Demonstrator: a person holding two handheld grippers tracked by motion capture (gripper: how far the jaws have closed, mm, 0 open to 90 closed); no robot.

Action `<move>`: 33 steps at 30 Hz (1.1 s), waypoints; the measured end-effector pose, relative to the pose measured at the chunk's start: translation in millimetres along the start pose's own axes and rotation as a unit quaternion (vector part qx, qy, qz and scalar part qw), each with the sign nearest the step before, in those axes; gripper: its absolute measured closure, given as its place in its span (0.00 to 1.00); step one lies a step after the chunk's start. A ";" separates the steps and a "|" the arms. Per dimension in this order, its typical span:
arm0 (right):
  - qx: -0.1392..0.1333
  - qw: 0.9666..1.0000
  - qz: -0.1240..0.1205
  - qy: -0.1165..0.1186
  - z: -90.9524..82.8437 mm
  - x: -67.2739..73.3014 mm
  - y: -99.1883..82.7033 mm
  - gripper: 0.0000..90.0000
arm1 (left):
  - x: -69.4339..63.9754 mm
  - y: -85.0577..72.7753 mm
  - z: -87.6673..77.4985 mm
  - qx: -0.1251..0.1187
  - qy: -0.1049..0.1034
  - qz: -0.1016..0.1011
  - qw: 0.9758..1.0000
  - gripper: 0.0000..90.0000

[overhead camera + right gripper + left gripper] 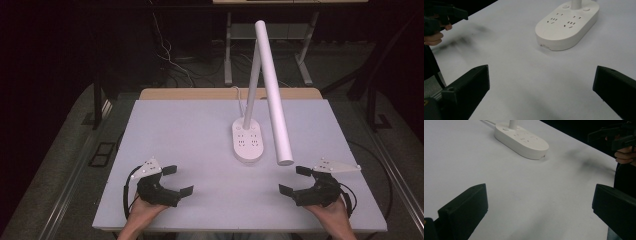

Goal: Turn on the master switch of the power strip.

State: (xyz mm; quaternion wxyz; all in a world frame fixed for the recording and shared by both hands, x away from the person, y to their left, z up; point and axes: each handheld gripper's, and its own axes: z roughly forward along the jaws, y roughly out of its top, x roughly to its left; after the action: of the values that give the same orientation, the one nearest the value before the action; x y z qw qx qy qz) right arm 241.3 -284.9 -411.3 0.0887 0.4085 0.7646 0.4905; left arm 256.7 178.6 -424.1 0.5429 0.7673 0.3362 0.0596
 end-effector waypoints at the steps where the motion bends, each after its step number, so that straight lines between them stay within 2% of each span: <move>1: 0.003 1.000 -0.003 0.002 0.1 0.0 -0.2 0.00 | 0.0 0.0 0.0 0.002 0.000 0.000 1.000 0.00; 17: 0.021 1.000 -0.001 0.006 2.8 0.1 -2.4 0.00 | 0.3 -0.1 1.0 0.005 -0.005 -0.003 1.000 0.00; 33: 0.036 0.999 -0.009 0.002 1.5 0.7 -3.6 0.00 | -1.8 3.2 4.6 0.027 -0.014 0.003 1.000 0.00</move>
State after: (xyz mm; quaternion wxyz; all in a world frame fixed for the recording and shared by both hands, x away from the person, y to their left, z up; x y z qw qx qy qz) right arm 239.8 -284.0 -414.9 0.0768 0.4035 0.7855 0.4629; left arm 258.8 173.2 -422.7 0.5265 0.7836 0.3273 0.0414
